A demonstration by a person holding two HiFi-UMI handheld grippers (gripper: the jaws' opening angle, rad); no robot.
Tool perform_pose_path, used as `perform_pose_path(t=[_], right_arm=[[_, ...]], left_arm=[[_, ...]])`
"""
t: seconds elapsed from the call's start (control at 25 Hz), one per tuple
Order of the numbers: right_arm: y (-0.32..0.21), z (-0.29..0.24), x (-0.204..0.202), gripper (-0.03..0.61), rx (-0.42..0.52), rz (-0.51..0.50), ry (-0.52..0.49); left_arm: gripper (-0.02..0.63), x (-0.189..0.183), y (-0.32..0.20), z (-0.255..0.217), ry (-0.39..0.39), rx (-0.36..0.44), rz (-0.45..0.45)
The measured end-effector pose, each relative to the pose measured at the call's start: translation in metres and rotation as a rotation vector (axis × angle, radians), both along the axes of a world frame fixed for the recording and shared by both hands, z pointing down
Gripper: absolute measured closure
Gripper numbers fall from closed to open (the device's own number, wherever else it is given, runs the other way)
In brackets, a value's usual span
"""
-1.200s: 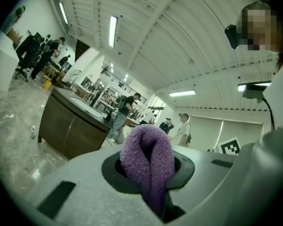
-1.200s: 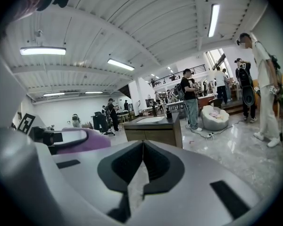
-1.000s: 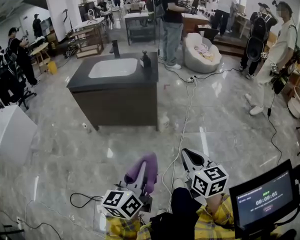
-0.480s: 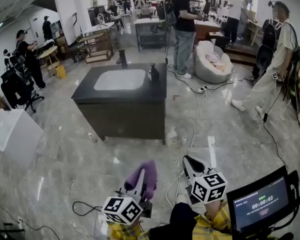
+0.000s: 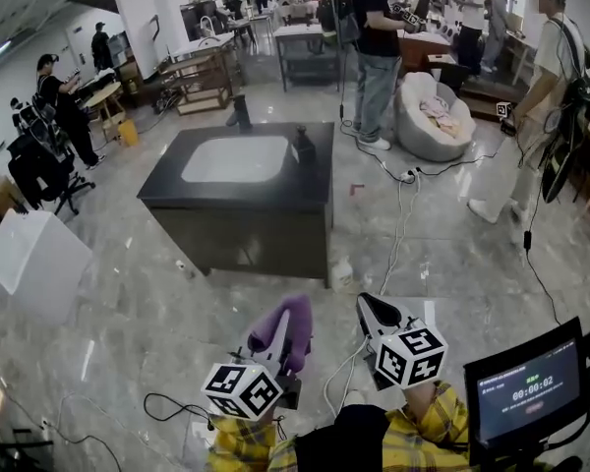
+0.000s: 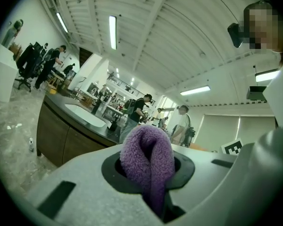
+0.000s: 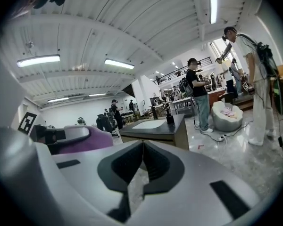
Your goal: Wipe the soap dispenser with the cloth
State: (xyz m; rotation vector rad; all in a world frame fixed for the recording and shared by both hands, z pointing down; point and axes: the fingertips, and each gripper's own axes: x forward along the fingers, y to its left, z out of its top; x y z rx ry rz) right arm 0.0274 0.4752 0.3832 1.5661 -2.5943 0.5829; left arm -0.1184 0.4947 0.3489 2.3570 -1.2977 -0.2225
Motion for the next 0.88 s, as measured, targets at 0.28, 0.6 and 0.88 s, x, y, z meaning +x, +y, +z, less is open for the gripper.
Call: perform_pose_path(t=[0.28, 0.6, 0.88], right_arm=[[-0.056, 0.0, 0.016, 0.572, 0.019, -0.092, 0.009], [-0.081, 0.012, 0.022, 0.572, 0.012, -0.184, 0.03], [-0.091, 0.023, 0.008, 0.572, -0.008, -0.21, 0.033]], left_arm=[[0.571, 0.033, -0.06, -0.001, -0.039, 0.019, -0.039], [0.571, 0.051, -0.086, 0.019, -0.035, -0.02, -0.108], [0.571, 0.042, -0.092, 0.025, -0.054, -0.03, -0.128]])
